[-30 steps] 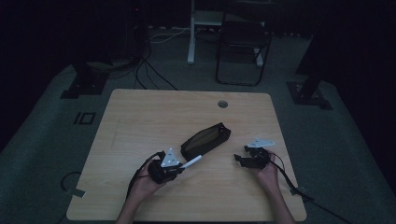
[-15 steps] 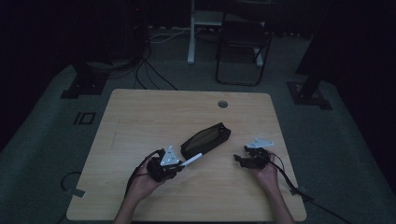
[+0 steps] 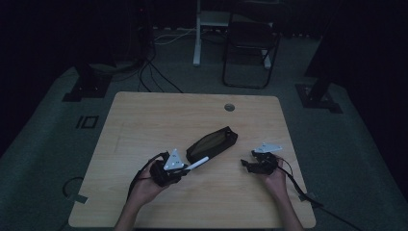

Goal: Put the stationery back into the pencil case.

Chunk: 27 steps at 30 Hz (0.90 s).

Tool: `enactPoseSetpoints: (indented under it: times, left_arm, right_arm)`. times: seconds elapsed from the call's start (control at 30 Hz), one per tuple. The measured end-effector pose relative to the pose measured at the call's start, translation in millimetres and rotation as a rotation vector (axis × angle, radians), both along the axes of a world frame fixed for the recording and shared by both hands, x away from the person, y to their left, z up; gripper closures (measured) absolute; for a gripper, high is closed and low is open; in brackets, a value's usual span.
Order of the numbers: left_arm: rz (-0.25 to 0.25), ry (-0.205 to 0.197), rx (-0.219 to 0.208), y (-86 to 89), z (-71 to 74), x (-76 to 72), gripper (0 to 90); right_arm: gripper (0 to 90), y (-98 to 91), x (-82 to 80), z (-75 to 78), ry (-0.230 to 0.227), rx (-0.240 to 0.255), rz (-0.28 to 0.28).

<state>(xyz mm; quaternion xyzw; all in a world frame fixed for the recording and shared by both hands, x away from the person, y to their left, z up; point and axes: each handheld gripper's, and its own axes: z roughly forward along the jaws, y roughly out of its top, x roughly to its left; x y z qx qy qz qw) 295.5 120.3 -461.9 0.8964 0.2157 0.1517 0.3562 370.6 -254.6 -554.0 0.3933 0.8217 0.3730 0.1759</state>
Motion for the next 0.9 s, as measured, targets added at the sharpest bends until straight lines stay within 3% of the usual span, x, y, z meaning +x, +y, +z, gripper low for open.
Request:
enactPoseSetpoints:
  times: [0.9]
  left_arm:
    - [-0.036,-0.008,-0.013,6.9,21.9,2.6,78.6]
  right_arm:
    - [32.5,0.2,-0.1,0.0,0.001,0.001,0.001]
